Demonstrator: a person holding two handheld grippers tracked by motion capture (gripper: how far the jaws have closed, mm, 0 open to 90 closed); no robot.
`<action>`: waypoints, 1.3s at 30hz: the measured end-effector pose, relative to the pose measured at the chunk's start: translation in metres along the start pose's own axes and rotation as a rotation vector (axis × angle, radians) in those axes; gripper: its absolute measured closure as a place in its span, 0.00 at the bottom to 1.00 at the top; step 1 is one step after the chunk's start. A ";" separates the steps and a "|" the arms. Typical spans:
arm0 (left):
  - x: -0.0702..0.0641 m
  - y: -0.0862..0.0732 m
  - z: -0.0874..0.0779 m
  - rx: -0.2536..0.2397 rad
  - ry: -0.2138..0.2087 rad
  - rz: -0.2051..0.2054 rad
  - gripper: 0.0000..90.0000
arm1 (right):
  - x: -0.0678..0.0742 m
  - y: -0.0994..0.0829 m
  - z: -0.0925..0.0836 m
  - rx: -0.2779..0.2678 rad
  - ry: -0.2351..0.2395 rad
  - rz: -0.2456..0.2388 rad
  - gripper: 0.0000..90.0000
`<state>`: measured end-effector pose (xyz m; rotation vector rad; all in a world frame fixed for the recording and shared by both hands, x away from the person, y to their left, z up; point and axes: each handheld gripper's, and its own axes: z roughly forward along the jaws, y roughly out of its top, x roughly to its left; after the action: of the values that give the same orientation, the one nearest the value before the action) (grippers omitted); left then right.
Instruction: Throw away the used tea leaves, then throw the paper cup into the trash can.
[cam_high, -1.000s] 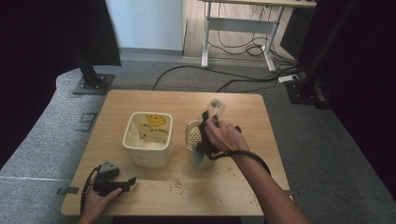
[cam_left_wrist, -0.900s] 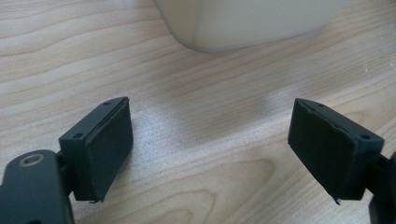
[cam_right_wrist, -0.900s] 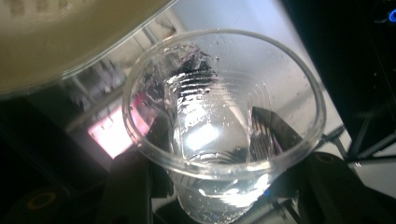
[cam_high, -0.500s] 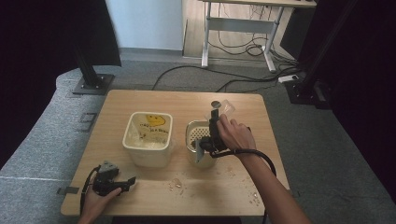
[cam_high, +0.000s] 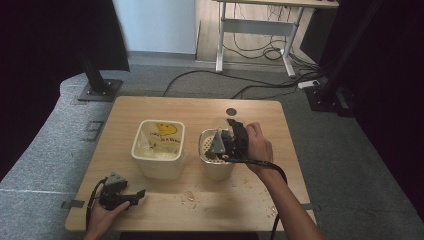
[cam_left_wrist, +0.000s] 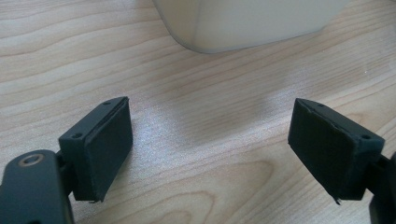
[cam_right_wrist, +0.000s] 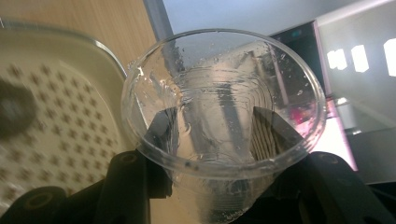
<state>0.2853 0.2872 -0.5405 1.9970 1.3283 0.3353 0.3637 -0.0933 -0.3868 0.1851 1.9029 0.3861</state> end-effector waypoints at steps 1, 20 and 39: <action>0.000 0.000 0.000 0.000 0.000 0.000 0.15 | 0.000 -0.001 0.000 -0.015 0.020 0.067 0.58; -0.001 -0.001 -0.001 0.000 -0.011 -0.003 0.15 | -0.010 0.104 0.033 -0.304 0.495 0.692 0.47; -0.001 -0.002 -0.002 -0.001 -0.002 -0.001 0.15 | -0.023 0.078 0.030 -0.206 0.512 0.807 0.19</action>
<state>0.2824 0.2880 -0.5405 1.9953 1.3271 0.3337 0.3952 -0.0224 -0.3481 0.7837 2.2006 1.2619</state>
